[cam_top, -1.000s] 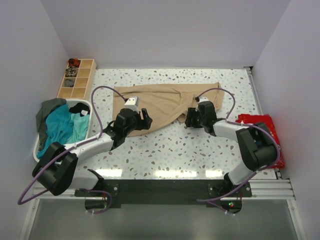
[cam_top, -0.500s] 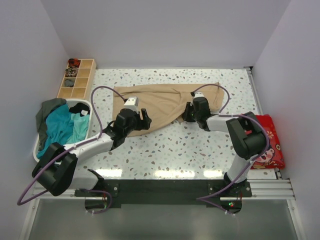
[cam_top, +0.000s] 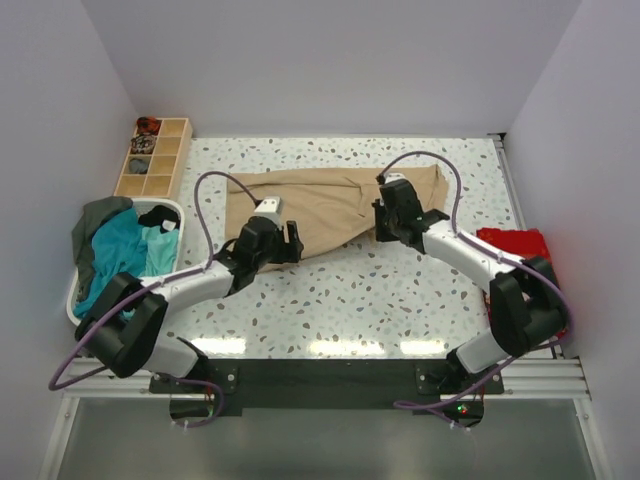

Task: Fold and stack the t-shirts
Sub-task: Grap the side of the flattened tshirt closest away from the robot with both arms

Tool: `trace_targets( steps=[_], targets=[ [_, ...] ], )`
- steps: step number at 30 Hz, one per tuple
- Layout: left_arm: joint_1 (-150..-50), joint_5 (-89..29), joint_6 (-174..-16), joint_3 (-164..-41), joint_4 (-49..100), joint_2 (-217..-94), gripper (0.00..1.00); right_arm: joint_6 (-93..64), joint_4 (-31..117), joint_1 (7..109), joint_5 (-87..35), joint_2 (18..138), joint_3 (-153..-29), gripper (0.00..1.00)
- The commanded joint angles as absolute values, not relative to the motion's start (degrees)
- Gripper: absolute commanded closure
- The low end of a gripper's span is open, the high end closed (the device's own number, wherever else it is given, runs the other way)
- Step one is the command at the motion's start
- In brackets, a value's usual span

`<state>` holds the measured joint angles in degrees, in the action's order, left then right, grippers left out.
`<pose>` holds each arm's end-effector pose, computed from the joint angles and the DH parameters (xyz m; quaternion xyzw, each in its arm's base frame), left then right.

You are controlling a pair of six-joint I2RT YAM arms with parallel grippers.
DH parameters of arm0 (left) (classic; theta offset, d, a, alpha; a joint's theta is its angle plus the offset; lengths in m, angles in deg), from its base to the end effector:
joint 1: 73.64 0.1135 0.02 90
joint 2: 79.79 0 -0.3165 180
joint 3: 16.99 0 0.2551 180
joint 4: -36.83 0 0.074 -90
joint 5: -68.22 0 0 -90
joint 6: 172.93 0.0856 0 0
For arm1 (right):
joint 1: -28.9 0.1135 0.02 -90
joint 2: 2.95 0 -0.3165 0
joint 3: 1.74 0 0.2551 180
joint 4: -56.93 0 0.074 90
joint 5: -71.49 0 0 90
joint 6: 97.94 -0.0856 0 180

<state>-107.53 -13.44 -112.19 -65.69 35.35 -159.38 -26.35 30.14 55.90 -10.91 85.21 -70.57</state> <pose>0.2690 -0.1658 0.2089 0.0003 0.8746 -0.1974 0.4429 0.3265 0.1537 0.2309 -0.0446 0.9248 0.0872 0.3677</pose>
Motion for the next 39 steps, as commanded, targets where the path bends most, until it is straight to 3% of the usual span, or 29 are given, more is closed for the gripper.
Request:
trace_targets(
  steps=[1, 15, 18, 24, 30, 34, 39],
  targets=[
    [-107.8, -15.0, -110.2, -69.4, 35.1, -163.4, 0.25, -22.1, 10.2, 57.6, -4.8, 83.3, -79.0, 0.91],
    [-107.7, -25.1, -108.3, -71.9, 36.9, -167.5, 0.27, -21.6, -5.7, 61.3, -0.3, 83.1, -90.6, 0.85],
    [-107.8, -26.2, -107.1, -72.3, 36.1, -166.3, 0.28, -19.9, -6.7, 61.3, -4.6, 85.3, -92.6, 0.79],
    [-107.8, -24.4, -106.6, -71.6, 34.6, -164.0, 0.28, -18.0, -6.8, 62.2, -15.8, 92.4, -95.4, 0.83],
    [-107.8, -23.5, -106.9, -71.0, 33.8, -163.2, 0.28, -22.4, -1.6, 62.4, -1.4, 88.3, -87.0, 0.58],
    [-107.8, -22.3, -106.5, -71.0, 33.2, -162.2, 0.27, -27.3, 2.7, 58.0, 0.9, 80.4, -79.2, 0.57],
    [-107.8, -22.1, -106.0, -71.2, 32.8, -161.8, 0.27, -35.0, 13.3, 51.2, -5.2, 67.5, -64.2, 0.59]
  ],
)
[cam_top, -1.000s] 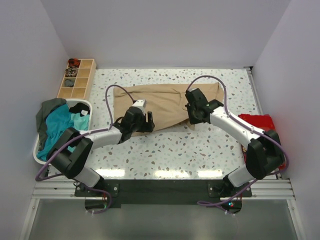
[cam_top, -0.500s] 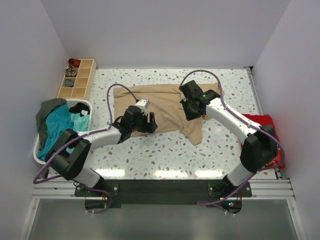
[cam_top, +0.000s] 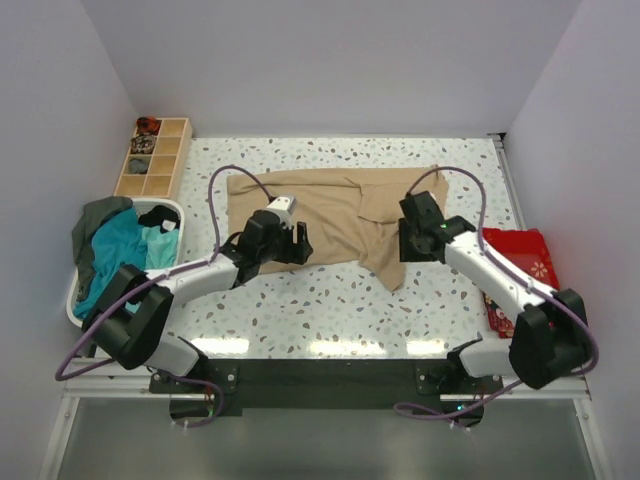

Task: Fold and stack the t-shirts
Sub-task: Grap the side of the flattened tshirt closest away from the robot with both arms

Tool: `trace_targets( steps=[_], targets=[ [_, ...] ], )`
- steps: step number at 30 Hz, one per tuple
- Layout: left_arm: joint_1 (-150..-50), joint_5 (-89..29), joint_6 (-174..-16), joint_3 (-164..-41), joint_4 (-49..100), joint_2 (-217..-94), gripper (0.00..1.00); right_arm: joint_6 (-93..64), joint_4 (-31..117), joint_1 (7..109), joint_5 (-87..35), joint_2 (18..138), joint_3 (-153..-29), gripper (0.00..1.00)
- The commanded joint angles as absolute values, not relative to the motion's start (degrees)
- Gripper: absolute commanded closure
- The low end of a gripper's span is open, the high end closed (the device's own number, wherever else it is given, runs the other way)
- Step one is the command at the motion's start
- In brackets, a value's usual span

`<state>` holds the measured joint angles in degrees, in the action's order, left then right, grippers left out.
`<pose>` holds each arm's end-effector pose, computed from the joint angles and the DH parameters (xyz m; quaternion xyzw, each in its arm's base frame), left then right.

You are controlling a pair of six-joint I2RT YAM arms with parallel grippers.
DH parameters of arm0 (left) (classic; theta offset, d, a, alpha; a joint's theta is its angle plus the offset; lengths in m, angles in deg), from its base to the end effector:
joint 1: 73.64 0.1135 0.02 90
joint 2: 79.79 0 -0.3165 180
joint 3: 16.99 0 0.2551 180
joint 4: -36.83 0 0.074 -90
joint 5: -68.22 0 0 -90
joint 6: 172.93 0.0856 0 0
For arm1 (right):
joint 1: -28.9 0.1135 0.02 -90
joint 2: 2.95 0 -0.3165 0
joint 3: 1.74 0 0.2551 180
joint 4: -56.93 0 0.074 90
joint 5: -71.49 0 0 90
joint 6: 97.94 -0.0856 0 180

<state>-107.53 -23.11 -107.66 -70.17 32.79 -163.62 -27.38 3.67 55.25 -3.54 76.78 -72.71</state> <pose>0.2784 -0.1894 0.2073 0.0761 0.8824 -0.2362 0.3997 0.2690 0.1086 0.2477 -0.0265 0.9622 -0.0232 0.2700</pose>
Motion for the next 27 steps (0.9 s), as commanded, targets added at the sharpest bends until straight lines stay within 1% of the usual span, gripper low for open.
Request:
trace_targets(
  steps=[1, 5, 9, 14, 23, 25, 26, 27],
  targets=[
    [-107.8, -22.2, -106.0, -71.2, 32.8, -161.7, 0.27, -36.1, 15.1, 50.8, -7.1, 65.8, -62.1, 0.59],
    [-107.8, -22.7, -106.0, -71.4, 32.6, -161.9, 0.27, -43.9, 24.2, 48.7, -12.2, 62.2, -53.3, 0.6],
    [-107.8, -22.6, -105.9, -71.5, 32.3, -161.5, 0.27, -49.8, 32.0, 48.0, -14.6, 60.2, -44.9, 0.6],
    [-107.8, -22.4, -105.9, -71.4, 31.7, -160.9, 0.27, -53.7, 41.7, 47.6, -16.3, 60.2, -39.3, 0.61],
    [-107.8, -22.2, -106.2, -71.3, 31.6, -161.4, 0.27, -57.4, 51.8, 46.7, -17.1, 63.4, -32.8, 0.62],
    [-107.8, -22.4, -106.2, -71.4, 31.6, -161.8, 0.27, -57.3, 52.7, 46.5, -18.1, 65.7, -32.7, 0.69],
    [-107.8, -22.5, -106.3, -71.5, 31.6, -162.1, 0.27, -57.5, 53.7, 46.5, -18.4, 66.4, -32.7, 0.79],
    [-107.8, -22.5, -106.2, -71.5, 31.6, -162.5, 0.27, -57.6, 54.4, 46.4, -18.4, 67.4, -32.5, 0.85]
  ],
)
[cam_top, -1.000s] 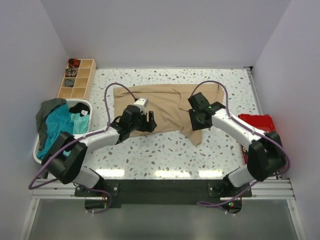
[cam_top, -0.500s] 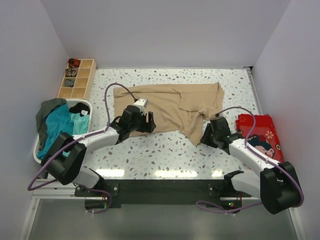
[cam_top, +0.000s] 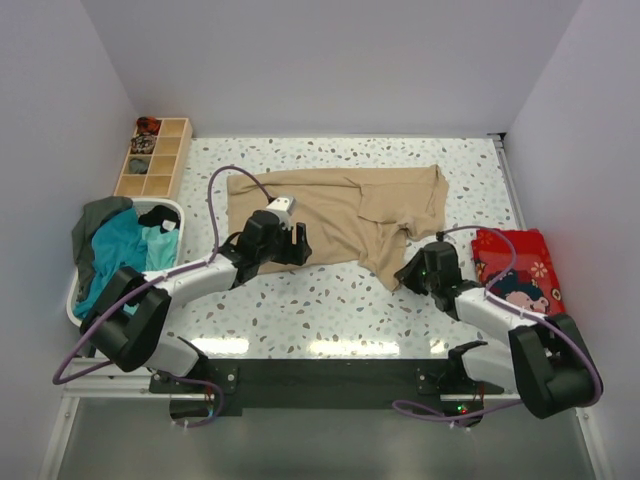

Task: Fold and stack the t-shirts
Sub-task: Grap the side of the flattened tshirt closest away from the robot with both arms

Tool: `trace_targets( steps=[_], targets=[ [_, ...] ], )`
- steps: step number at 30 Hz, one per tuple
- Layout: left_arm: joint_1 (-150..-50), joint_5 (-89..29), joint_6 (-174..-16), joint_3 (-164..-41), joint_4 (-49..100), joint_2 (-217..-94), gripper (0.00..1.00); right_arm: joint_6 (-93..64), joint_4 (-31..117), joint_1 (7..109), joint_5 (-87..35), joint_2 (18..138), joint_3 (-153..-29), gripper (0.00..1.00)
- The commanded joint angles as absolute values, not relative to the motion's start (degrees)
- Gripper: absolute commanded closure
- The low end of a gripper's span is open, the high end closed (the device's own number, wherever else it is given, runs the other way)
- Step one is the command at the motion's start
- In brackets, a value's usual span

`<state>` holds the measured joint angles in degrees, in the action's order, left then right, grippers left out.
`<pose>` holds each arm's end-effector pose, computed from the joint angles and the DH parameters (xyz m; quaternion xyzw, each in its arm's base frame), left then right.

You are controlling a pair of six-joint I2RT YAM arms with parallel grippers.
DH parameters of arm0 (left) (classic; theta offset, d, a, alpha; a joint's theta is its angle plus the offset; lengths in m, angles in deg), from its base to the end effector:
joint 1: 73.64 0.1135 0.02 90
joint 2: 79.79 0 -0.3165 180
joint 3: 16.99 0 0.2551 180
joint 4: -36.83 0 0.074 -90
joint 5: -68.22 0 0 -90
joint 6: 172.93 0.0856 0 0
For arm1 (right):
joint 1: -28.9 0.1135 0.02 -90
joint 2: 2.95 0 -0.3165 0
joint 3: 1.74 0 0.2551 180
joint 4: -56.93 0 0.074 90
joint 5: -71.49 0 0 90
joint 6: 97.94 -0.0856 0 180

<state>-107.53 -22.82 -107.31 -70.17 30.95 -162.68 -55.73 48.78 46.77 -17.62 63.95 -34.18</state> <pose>0.2749 -0.1865 0.2083 0.0779 0.8859 -0.2296 0.3954 0.2132 0.0674 0.1522 0.2394 0.8838 0.2119 0.3415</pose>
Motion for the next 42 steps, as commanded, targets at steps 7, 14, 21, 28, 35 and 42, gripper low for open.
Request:
trace_targets(
  steps=[7, 14, 21, 28, 35, 42],
  targets=[
    [-107.8, -22.9, -106.1, -71.3, 31.7, -163.4, 0.27, -50.9, 44.5, 47.4, -16.3, 52.3, -36.5, 1.0],
    [-107.8, -24.1, -105.9, -72.1, 32.4, -165.6, 0.27, -43.8, 25.1, 48.1, -18.0, 52.3, -55.1, 1.0],
    [-107.8, -24.9, -105.9, -72.8, 31.9, -167.3, 0.27, -43.3, 25.7, 52.3, -24.0, 67.9, -62.5, 1.0],
    [-107.8, -25.0, -105.8, -72.9, 31.3, -168.6, 0.27, -40.6, 28.0, 53.1, -29.8, 84.7, -68.6, 0.7],
    [-107.7, -23.9, -105.6, -72.8, 30.9, -168.6, 0.27, -37.4, 23.8, 53.4, -9.5, 67.5, -63.3, 0.42],
    [-107.7, -25.1, -105.6, -74.0, 31.3, -170.6, 0.28, -41.4, 21.3, 52.7, -9.8, 60.7, -56.2, 0.45]
  ],
)
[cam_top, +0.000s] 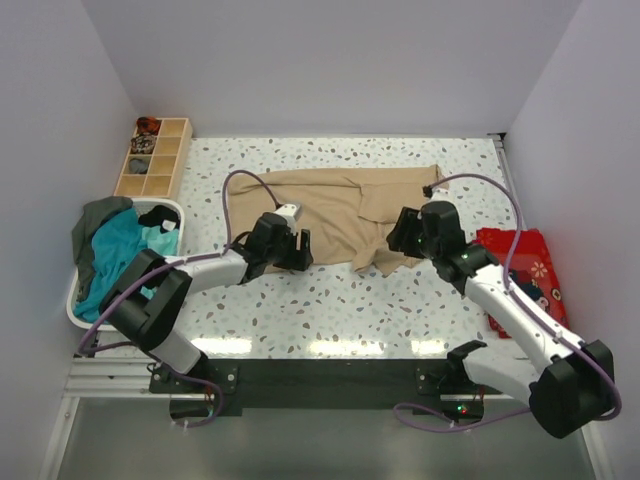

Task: Fold and stack the t-shirts
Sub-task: Grap the side of the flattened tshirt closest away from the robot with both arms

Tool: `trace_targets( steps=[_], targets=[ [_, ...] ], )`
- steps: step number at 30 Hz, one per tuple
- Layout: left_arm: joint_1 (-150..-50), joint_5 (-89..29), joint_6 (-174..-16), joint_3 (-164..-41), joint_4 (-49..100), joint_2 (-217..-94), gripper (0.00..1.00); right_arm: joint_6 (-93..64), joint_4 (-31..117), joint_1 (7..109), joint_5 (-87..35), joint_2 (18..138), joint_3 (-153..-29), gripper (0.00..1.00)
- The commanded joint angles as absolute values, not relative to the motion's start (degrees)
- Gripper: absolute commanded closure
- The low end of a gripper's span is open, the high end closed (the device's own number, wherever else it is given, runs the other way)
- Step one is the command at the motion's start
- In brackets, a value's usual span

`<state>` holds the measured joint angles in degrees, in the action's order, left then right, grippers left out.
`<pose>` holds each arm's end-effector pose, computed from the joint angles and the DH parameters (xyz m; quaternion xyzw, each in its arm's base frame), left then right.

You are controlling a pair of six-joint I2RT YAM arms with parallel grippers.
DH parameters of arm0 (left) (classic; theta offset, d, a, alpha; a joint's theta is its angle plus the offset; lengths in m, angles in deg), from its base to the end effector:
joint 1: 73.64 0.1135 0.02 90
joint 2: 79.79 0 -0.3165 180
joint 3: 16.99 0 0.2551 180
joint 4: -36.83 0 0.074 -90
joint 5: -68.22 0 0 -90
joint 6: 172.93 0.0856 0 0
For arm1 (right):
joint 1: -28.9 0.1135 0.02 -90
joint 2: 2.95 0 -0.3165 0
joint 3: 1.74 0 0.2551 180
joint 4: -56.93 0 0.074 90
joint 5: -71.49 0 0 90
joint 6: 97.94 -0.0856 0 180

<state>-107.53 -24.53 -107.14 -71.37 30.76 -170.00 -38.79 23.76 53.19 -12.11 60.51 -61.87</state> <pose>0.2855 -0.1967 0.1741 0.0868 0.9088 -0.2170 0.3455 0.2419 0.0987 0.2872 0.0761 0.8887 0.1638 0.4214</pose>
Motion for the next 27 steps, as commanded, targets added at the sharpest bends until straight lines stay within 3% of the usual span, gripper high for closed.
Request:
trace_targets(
  steps=[1, 6, 13, 27],
  targets=[
    [-107.7, -25.0, -105.7, -74.1, 31.3, -170.5, 0.28, -42.5, 23.0, 52.1, -10.8, 60.6, -53.5, 0.46],
    [-107.7, -24.0, -105.6, -74.0, 31.1, -169.0, 0.27, -49.1, 31.5, 51.0, -14.7, 58.8, -45.1, 0.5],
    [-107.7, -22.0, -106.3, -73.1, 30.2, -167.3, 0.27, -51.0, 36.8, 48.2, -15.6, 58.8, -39.7, 0.49],
    [-107.7, -17.7, -107.8, -70.7, 28.7, -161.7, 0.24, -56.5, 56.3, 47.1, -25.0, 75.4, -35.9, 0.5]
  ],
)
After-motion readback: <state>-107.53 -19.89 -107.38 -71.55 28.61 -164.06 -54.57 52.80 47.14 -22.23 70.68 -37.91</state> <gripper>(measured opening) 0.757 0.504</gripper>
